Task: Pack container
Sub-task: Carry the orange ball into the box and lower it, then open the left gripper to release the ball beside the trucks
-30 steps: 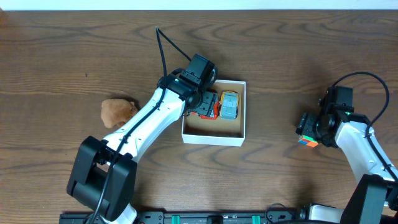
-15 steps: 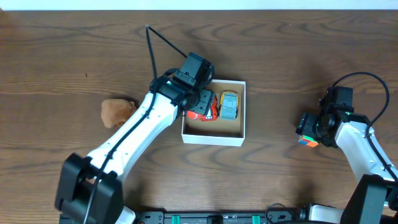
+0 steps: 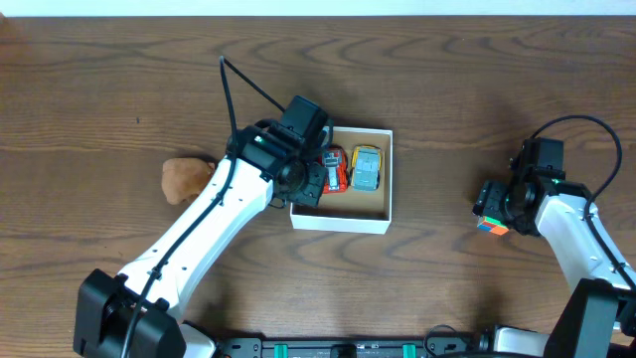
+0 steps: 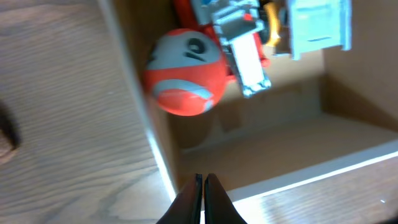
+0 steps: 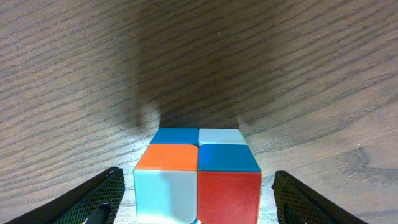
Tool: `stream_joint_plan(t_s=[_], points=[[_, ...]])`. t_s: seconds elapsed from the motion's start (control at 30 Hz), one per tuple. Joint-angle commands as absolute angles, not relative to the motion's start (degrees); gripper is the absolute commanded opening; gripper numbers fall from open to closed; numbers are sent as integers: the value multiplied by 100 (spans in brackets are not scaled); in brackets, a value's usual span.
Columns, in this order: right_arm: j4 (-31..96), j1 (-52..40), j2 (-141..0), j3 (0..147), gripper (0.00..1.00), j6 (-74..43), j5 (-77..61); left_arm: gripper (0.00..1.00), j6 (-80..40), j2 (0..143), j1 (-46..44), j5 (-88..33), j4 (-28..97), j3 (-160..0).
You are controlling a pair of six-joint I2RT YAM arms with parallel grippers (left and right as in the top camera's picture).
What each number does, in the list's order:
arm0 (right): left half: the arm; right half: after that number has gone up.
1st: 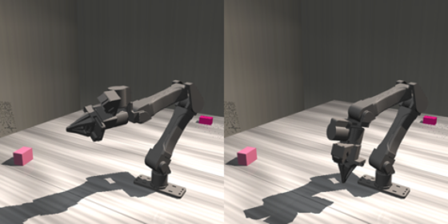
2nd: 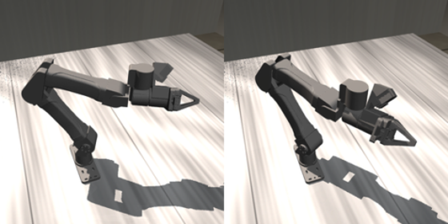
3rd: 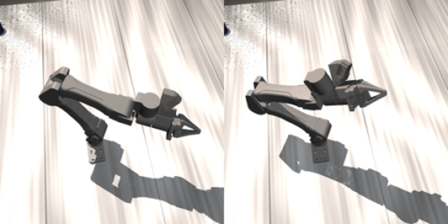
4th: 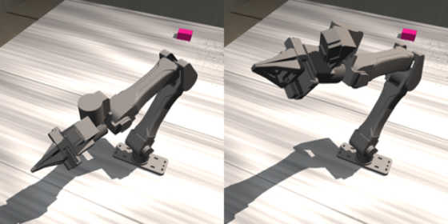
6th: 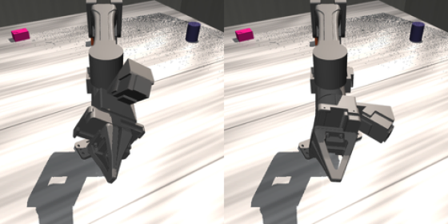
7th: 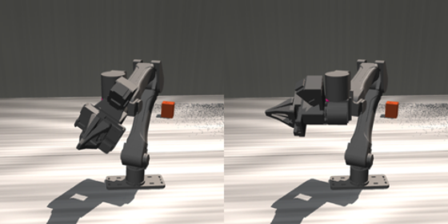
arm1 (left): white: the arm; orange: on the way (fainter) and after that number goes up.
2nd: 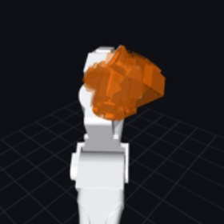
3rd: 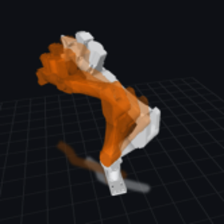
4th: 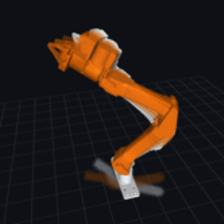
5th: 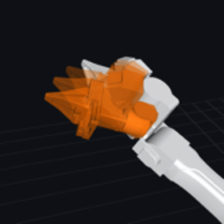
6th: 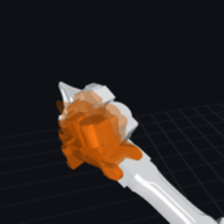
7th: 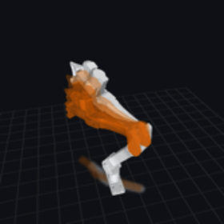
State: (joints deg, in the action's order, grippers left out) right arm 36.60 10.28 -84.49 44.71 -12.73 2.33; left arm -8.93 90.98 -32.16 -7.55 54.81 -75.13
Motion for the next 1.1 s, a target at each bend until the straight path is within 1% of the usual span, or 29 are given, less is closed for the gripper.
stream_joint_plan(t_s=[0.0, 0.23, 0.6, 0.73, 0.87, 1.07], points=[[3662, 1066, -8477, 4440, 79, -1280, 252, 6, -930, 9100, -3321, -923, 5411, -7474], [3664, 1063, -8477, 4440, 79, -1280, 250, 6, -932, 9238, -3326, -928, 5312, -7408], [3662, 1063, -8477, 4440, 79, -1280, 252, 6, -926, 9900, -3323, -923, 5223, -7404], [3664, 1063, -8477, 4440, 79, -1280, 252, 6, -851, 10092, -3317, -867, 4928, -7404], [3675, 1063, -8477, 4440, 79, -1280, 252, 6, -834, 10315, -3271, -482, 4510, -7404], [3688, 1063, -8477, 4440, 79, -1280, 252, 6, -799, 10718, -3087, -486, 4171, -7404]])
